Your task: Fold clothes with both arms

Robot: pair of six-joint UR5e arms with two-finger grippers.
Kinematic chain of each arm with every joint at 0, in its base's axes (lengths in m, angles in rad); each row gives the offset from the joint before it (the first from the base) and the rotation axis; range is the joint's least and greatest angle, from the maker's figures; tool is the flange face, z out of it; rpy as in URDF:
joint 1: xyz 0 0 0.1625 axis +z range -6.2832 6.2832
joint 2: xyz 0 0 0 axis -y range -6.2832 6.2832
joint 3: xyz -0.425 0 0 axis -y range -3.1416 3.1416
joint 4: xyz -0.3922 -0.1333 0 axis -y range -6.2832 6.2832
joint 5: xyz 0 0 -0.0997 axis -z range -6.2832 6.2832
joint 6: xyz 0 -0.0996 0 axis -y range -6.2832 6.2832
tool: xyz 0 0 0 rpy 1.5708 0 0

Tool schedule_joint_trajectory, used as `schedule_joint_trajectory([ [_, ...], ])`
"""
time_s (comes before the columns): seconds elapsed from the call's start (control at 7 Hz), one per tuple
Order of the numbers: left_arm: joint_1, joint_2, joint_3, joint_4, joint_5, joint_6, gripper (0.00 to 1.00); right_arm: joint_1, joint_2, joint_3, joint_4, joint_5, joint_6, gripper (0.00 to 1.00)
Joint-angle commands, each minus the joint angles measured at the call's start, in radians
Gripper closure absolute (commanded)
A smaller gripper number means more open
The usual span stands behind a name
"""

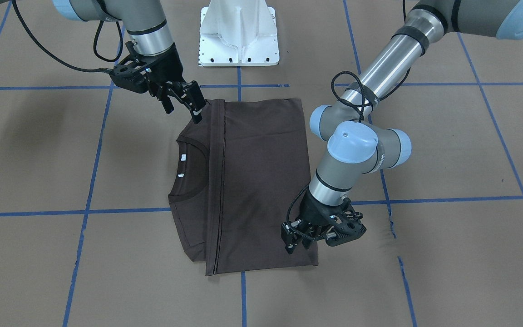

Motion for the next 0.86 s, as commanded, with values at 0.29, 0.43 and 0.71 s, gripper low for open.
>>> schedule_joint_trajectory([
  [0.29,-0.079,0.108,-0.120,0.017,0.001,0.005,0.28,-0.116,0.076,-0.125,-0.041,-0.024,-0.206,0.00],
  [0.43,-0.080,0.148,-0.184,0.019,-0.001,0.005,0.28,-0.141,0.100,-0.137,-0.145,-0.023,-0.373,0.00],
  [0.71,-0.080,0.152,-0.206,0.051,-0.002,0.003,0.28,-0.183,0.172,-0.174,-0.326,-0.017,-0.589,0.00],
])
